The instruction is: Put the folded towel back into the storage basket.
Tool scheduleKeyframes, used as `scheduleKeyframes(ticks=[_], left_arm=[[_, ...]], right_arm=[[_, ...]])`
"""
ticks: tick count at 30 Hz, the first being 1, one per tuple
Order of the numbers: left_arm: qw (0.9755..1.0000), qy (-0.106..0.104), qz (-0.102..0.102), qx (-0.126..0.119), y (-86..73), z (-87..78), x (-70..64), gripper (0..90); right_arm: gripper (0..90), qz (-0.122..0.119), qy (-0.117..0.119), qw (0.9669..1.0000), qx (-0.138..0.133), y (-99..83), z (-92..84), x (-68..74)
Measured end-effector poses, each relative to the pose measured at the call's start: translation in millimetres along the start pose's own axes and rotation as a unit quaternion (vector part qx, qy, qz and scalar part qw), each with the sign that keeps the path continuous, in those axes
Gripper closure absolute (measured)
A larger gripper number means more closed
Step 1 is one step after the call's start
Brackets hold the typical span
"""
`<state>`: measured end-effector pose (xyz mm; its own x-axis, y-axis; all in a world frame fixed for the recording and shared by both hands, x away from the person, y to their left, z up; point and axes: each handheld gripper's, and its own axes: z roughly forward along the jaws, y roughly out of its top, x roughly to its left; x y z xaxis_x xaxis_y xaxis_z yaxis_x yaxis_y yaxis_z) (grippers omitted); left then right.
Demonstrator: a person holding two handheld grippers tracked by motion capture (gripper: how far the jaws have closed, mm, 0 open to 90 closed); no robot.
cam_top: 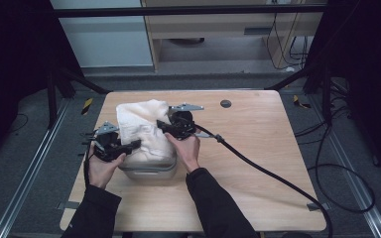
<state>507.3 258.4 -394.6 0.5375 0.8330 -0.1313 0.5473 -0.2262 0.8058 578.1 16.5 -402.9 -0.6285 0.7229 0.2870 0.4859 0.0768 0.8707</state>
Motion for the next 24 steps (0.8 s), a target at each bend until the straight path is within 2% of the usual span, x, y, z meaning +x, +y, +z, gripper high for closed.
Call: scheduleKeyframes(ticks=[8,13,24], left_arm=[[0.9997,0.011,0.007,0.02,-4.7,10.8,1.3,62.5],[0.9995,0.01,0.004,0.029,-7.4,15.3,1.8,62.5],[0.9984,0.011,0.012,0.053,-11.4,26.0,-1.0,62.5]], right_arm=[[59.8,-0.007,-0.013,0.9997,0.021,-8.4,8.8,-3.2],[59.4,-0.014,-0.019,0.9993,0.029,-12.7,12.2,-5.0],[57.4,-0.026,-0.033,0.9977,0.053,-22.7,15.1,-10.2]])
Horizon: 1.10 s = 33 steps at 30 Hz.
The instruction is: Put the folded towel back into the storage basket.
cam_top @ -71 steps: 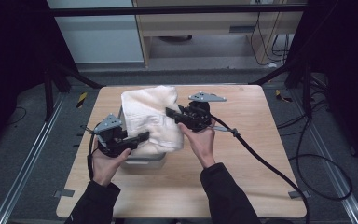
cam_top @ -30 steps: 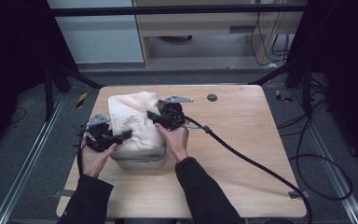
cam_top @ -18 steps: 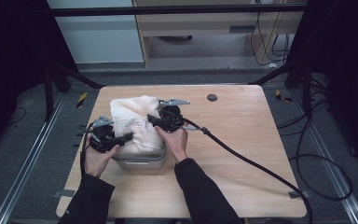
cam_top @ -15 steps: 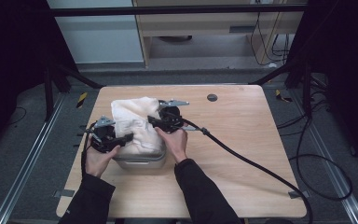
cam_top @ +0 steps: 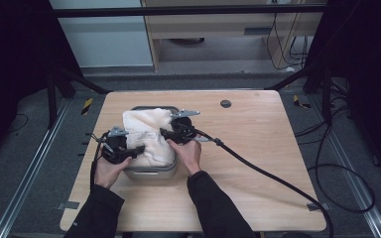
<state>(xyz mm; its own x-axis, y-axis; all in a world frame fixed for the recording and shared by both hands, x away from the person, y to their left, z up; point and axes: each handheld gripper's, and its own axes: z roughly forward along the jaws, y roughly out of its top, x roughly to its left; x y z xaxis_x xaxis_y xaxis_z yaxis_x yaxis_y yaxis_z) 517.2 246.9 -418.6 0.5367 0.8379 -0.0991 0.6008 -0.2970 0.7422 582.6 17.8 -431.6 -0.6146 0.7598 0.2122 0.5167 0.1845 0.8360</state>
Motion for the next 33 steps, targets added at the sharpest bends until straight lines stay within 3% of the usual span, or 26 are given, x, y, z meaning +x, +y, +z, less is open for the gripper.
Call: scheduleKeyframes(ticks=[11,15,16,18,23,24,29,33], left_arm=[[0.9998,0.002,0.002,0.021,-1.7,7.4,-0.4,60.6],[0.9995,0.017,0.005,0.028,-1.9,9.9,-0.5,51.9],[0.9993,0.034,0.005,0.017,-1.0,8.5,-0.8,49.2],[0.9989,0.046,0.009,0.004,0.3,4.5,-0.8,42.5],[0.9983,0.053,0.009,-0.022,3.7,-6.8,0.8,38.1],[0.9976,0.057,0.013,-0.037,5.6,-13.3,0.0,37.1],[0.9966,0.051,0.014,-0.063,8.8,-24.1,-1.7,34.0],[0.9951,0.044,0.015,-0.087,9.3,-32.5,-3.6,31.0]], right_arm=[[55.5,-0.023,-0.021,0.9994,0.013,-3.5,0.3,0.9],[56.1,-0.048,-0.038,0.9981,0.005,-3.3,-2.2,1.4],[56.0,-0.053,-0.038,0.9979,0.003,-0.8,-5.6,1.4],[55.9,-0.057,-0.042,0.9975,-0.006,2.4,-10.9,1.1],[55.4,-0.055,-0.04,0.9975,-0.02,7.7,-22.3,-1.0],[54.7,-0.057,-0.041,0.9972,-0.026,9.2,-28.0,-2.9],[51.1,-0.055,-0.041,0.997,-0.036,11.1,-41.2,-7.0],[41.0,-0.043,-0.044,0.9967,-0.054,10.8,-62.5,-16.2]])
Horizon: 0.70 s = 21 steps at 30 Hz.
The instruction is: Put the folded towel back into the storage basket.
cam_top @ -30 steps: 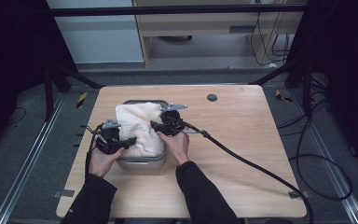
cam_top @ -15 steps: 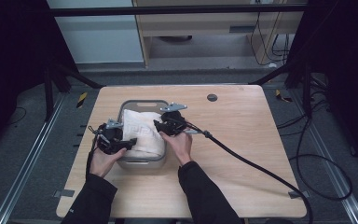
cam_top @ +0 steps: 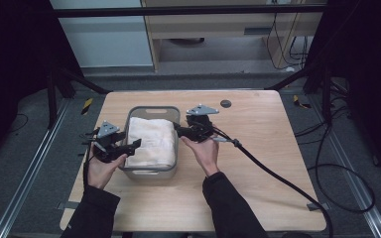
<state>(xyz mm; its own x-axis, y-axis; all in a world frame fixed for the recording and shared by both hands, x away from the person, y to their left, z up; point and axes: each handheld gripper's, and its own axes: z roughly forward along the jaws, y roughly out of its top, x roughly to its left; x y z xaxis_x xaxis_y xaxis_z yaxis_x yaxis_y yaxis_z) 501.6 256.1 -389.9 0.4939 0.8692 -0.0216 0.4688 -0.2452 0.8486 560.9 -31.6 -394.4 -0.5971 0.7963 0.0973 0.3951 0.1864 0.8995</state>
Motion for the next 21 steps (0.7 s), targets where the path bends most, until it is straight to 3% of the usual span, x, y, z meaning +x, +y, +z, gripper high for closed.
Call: scheduleKeyframes(ticks=[10,13,21], left_arm=[[0.9995,0.016,0.003,-0.026,-8.1,-7.4,2.6,22.6],[0.9993,0.015,0.002,-0.033,-14.5,-10.5,5.0,21.7],[0.999,0.011,-0.003,-0.044,-22.1,-20.3,7.8,23.0]], right_arm=[[24.4,0.001,-0.004,0.9997,-0.023,-6.6,-48.7,-29.7],[18.7,0.013,-0.001,0.9995,-0.029,-16.3,-70.9,-45.5],[16.6,0.031,-0.01,0.9987,-0.038,-43.5,-109.1,-72.3]])
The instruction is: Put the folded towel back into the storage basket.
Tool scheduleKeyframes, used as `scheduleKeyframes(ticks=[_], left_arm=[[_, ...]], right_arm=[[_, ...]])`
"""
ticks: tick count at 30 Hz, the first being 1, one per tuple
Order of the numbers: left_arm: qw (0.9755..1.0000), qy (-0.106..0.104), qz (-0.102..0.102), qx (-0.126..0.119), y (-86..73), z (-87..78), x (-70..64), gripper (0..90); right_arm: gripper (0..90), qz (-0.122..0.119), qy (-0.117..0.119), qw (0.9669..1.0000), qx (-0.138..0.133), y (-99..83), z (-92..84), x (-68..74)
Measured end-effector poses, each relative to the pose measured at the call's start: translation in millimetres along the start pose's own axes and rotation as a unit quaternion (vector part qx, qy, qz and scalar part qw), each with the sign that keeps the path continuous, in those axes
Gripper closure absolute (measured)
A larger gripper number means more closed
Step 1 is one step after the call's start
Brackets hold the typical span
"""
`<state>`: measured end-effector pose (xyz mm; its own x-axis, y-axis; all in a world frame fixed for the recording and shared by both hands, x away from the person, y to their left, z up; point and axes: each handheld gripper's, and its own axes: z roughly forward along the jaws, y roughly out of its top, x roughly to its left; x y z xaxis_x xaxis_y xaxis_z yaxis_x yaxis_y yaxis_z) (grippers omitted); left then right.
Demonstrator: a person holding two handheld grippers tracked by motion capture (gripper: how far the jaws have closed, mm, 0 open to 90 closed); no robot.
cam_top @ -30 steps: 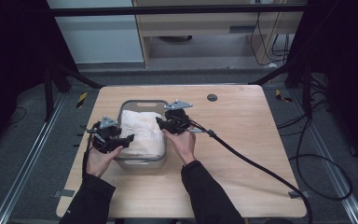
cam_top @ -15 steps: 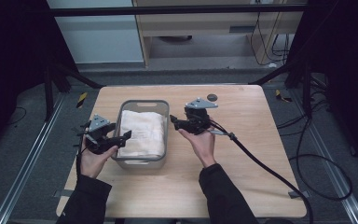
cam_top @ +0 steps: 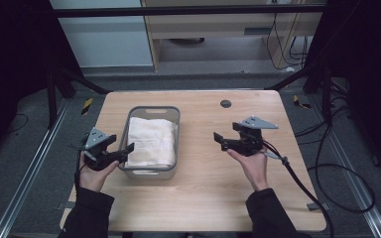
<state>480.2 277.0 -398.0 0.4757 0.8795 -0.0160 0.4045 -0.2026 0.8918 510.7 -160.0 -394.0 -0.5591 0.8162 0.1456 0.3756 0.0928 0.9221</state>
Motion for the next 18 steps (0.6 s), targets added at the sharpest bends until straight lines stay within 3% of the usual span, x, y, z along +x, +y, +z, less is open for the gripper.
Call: scheduleKeyframes(ticks=[1,3,5,10,18], left_arm=[[1.0,0.0,0.003,-0.002,-1.1,-2.0,-0.7,23.6],[1.0,0.001,0.007,-0.003,-3.6,-5.1,-1.4,24.9],[1.0,0.004,0.007,-0.005,-7.0,-9.1,-1.0,26.8],[0.9999,0.002,-0.006,-0.009,-18.5,-23.2,2.6,33.4],[0.9997,0.02,-0.008,-0.01,-35.0,-33.9,8.0,32.9]], right_arm=[[16.6,0.003,-0.004,1.0,0.001,-9.0,-12.0,-9.1],[16.6,0.005,-0.006,1.0,0.003,-12.0,-15.8,-11.9],[16.7,0.004,-0.014,0.9998,0.009,-24.1,-30.4,-23.5],[18.1,0.012,-0.018,0.9996,0.021,-44.2,-49.5,-40.8],[19.3,0.012,-0.03,0.9992,0.023,-64.9,-69.6,-55.4]])
